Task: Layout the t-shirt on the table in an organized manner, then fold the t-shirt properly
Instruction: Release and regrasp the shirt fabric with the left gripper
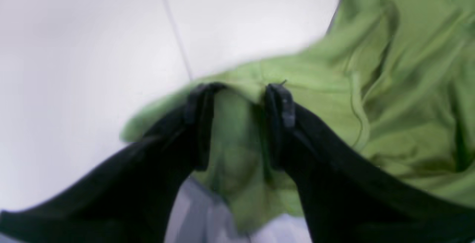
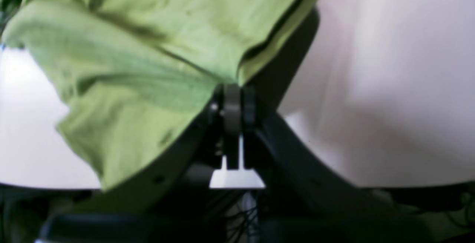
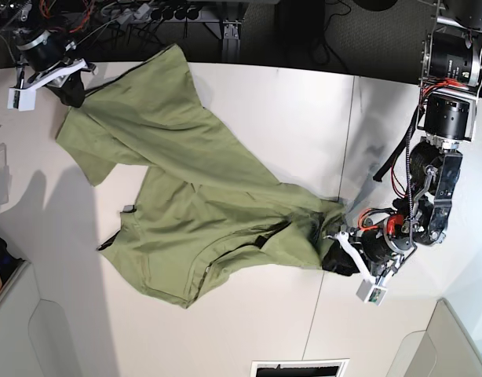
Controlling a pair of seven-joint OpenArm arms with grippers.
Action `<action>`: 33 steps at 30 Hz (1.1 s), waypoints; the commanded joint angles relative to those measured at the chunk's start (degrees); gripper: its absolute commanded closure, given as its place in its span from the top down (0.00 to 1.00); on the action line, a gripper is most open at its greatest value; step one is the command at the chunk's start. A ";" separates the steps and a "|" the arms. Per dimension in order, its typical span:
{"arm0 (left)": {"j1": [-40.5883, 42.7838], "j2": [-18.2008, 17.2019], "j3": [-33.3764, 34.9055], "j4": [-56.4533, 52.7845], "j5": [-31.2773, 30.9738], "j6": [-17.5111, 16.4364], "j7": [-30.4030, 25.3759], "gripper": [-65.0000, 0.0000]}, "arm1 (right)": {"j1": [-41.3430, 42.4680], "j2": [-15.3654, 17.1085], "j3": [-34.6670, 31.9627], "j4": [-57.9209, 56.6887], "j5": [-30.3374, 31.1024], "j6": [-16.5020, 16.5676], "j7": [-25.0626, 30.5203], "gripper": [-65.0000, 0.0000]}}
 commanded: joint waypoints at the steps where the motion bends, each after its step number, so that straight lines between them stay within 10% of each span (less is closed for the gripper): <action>1: -1.55 -0.61 -0.37 2.47 -0.98 -0.42 -0.52 0.40 | -0.02 1.20 0.70 1.07 1.73 0.61 1.07 0.00; 5: -1.57 -0.57 -0.35 6.67 -2.82 -3.02 -0.79 0.40 | 0.15 2.84 0.81 1.09 5.99 0.63 -1.29 0.00; 10: -1.75 1.31 -0.31 7.02 -3.30 -3.15 -1.20 0.40 | 0.35 2.80 0.92 3.17 9.09 0.63 -1.40 0.52; 19: -2.27 5.35 12.26 5.70 6.67 -2.75 -10.14 0.40 | 3.39 -1.07 -0.11 15.96 7.63 0.68 -1.36 0.53; 27: -8.48 13.00 24.17 -5.49 26.14 8.57 -16.57 0.40 | 6.16 -5.42 -10.25 10.01 -2.12 0.66 1.46 0.53; 33: -11.87 16.83 26.91 -14.38 29.66 9.60 -16.98 0.40 | 6.16 -5.14 -19.15 2.97 -9.70 0.50 6.78 0.53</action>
